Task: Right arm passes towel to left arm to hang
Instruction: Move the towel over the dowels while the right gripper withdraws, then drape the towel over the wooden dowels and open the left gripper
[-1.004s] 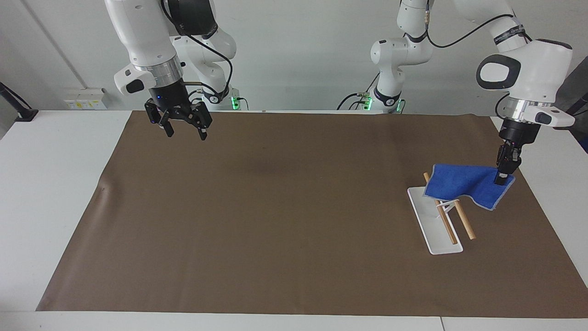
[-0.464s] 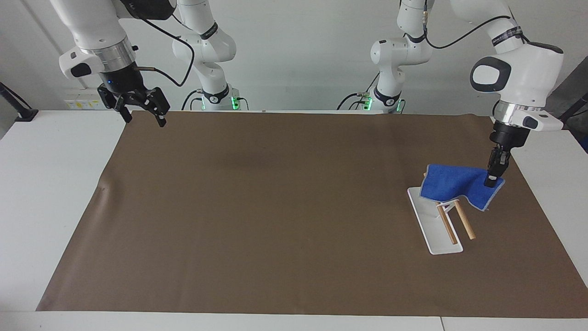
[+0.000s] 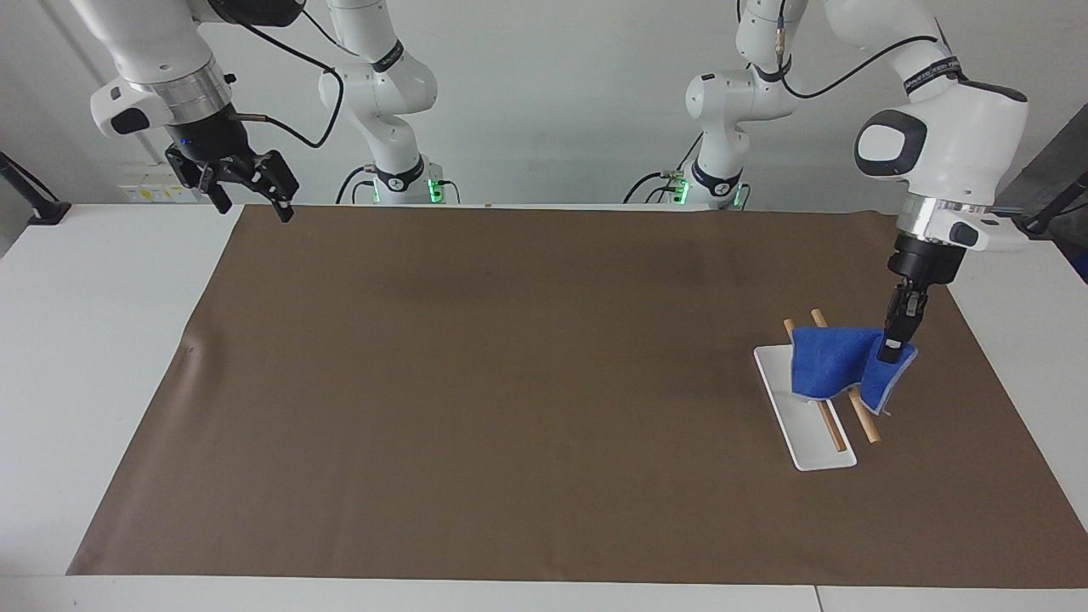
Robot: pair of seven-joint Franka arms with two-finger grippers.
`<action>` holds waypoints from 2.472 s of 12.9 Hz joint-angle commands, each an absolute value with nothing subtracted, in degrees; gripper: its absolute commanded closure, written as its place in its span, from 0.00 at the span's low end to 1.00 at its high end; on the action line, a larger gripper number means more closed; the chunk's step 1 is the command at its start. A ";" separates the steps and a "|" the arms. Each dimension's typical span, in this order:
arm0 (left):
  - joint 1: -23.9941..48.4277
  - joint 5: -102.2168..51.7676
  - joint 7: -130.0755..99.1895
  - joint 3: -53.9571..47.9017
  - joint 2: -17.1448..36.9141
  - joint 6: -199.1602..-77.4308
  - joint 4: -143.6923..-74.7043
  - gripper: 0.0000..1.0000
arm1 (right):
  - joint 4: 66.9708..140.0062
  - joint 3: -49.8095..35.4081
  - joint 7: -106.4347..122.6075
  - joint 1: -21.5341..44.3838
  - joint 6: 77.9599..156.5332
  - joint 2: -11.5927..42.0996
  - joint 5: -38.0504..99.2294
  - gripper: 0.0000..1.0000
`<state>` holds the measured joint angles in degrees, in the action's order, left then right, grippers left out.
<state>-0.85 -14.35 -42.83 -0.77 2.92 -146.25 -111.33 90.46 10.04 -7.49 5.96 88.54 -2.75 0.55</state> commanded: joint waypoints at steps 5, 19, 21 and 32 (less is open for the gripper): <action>-0.44 -13.36 -43.95 -2.28 9.23 -151.79 -108.19 1.00 | 94.39 6.17 -4.66 1.94 89.82 -4.83 -0.26 0.00; -1.58 -13.62 -35.26 1.14 9.14 -149.24 -109.07 1.00 | 93.69 7.47 -4.92 4.66 88.77 -5.01 -1.05 0.00; -1.76 -13.62 -33.67 2.37 8.97 -147.58 -109.07 1.00 | 93.69 7.65 -4.92 4.31 88.60 -5.01 -0.97 0.00; -1.85 -13.54 -32.69 8.35 5.80 -143.44 -115.48 0.87 | 93.43 7.65 -3.07 3.34 87.45 -5.01 -0.88 0.00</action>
<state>-1.73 -14.35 -32.88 8.29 8.60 -144.19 -112.24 92.06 7.65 -4.41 4.08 87.70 -3.60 0.32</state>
